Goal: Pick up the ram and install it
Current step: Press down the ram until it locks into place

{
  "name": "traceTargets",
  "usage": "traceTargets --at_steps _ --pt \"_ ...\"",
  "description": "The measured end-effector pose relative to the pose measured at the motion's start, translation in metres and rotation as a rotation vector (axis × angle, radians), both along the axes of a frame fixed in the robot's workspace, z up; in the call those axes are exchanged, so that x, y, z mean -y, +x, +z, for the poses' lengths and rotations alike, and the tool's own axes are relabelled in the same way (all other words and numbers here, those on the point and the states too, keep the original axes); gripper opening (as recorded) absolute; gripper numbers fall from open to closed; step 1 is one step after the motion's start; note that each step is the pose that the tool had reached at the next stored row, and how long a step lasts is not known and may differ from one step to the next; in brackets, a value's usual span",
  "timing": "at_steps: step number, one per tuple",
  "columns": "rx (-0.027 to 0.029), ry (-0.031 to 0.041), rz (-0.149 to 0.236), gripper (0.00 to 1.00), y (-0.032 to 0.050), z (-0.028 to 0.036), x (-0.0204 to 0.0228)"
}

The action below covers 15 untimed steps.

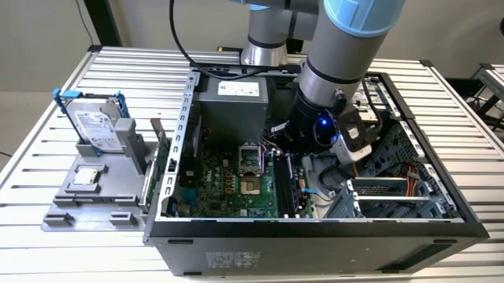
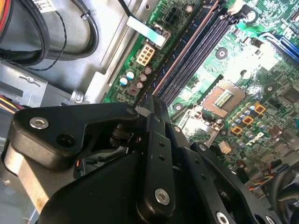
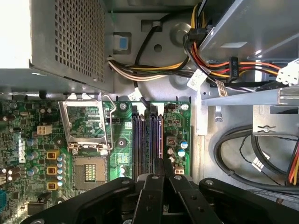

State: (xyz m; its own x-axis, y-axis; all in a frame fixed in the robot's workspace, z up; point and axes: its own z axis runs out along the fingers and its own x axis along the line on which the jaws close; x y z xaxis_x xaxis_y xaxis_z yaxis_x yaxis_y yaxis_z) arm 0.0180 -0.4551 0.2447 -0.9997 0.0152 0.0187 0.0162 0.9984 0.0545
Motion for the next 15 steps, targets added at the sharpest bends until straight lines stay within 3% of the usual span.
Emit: traceTargets --at_steps 2,15 --pt "0.0000 -0.0005 0.022 0.00 0.0000 0.0000 0.0000" --pt "0.0002 -0.0010 0.257 0.00 0.0000 0.0000 0.0000"
